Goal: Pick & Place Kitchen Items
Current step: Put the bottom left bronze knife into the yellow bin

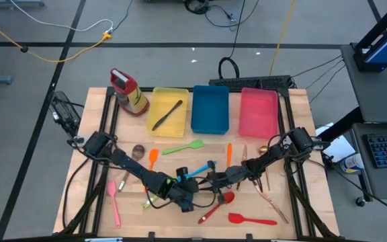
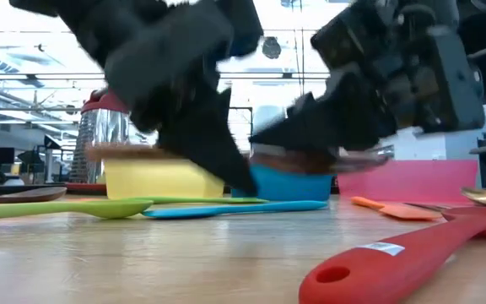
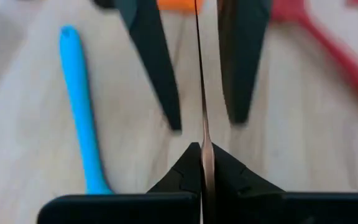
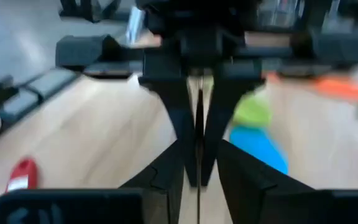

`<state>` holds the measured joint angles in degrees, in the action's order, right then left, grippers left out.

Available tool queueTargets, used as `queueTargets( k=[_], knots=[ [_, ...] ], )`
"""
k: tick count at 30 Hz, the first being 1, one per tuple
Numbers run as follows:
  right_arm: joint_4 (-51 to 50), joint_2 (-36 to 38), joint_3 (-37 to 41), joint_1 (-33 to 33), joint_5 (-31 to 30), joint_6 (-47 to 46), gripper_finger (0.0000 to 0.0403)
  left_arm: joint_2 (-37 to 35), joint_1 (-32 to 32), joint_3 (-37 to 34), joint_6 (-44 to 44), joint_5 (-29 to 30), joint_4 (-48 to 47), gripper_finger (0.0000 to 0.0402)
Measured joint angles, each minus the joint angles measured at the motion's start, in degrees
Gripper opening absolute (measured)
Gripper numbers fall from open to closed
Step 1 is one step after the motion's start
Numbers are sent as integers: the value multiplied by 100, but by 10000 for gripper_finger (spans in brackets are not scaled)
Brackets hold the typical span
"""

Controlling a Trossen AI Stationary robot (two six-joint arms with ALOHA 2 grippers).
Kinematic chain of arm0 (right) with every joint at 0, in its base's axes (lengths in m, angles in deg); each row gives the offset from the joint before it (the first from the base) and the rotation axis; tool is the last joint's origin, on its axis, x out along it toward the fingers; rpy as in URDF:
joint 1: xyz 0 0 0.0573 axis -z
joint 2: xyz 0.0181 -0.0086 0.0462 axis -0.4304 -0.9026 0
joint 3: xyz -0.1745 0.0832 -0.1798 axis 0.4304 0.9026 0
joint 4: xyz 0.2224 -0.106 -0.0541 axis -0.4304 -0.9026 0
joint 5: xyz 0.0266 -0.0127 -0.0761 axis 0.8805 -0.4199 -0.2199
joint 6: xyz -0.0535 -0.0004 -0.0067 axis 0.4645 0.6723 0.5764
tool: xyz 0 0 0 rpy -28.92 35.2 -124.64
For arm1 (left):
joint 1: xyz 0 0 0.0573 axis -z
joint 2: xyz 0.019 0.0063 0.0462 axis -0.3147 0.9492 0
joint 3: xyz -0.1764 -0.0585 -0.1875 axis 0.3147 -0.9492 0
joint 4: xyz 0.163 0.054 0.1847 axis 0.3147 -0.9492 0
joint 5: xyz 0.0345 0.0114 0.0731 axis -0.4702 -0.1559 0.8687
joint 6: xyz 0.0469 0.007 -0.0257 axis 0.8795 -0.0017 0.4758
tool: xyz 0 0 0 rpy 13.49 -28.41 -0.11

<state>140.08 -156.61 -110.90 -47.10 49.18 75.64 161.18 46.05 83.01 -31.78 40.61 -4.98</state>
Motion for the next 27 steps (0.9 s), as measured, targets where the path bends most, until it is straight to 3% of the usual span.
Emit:
queueTargets(
  k=[13, 23, 27],
  knots=[
    [638, 1216, 3, -274, -127, 2229, 79, -1096, 6, 3, -509, 527, -2280, 7],
    [-183, 1850, 9, -681, -139, 2042, 72, -1987, -365, 3, -1403, 1434, -4404, 7],
    [-344, 1843, 9, -791, -140, 1893, 69, -2161, -750, 3, -1632, 1521, -5060, 9]
  ],
)
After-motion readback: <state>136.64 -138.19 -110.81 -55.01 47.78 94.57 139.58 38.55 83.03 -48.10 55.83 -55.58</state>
